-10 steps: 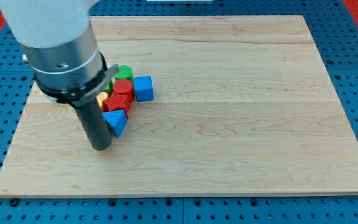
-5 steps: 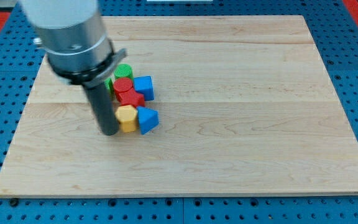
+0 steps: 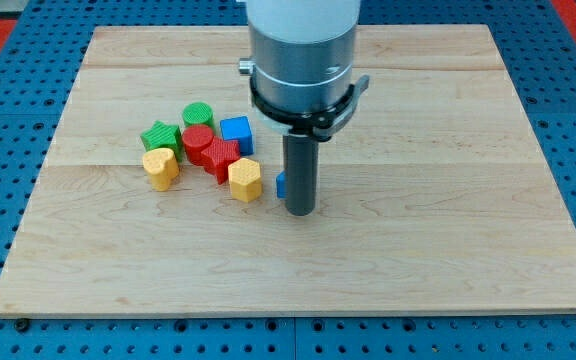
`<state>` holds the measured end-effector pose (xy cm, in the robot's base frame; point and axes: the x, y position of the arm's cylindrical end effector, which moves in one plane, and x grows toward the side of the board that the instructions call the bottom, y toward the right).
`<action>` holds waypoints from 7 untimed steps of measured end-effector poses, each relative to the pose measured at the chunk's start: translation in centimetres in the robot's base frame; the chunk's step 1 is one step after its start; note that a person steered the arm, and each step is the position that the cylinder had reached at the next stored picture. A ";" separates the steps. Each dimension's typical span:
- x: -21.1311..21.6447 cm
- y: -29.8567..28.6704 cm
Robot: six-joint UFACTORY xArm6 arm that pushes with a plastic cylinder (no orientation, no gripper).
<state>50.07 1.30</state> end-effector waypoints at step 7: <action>-6.3 -8.3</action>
<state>43.76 -6.99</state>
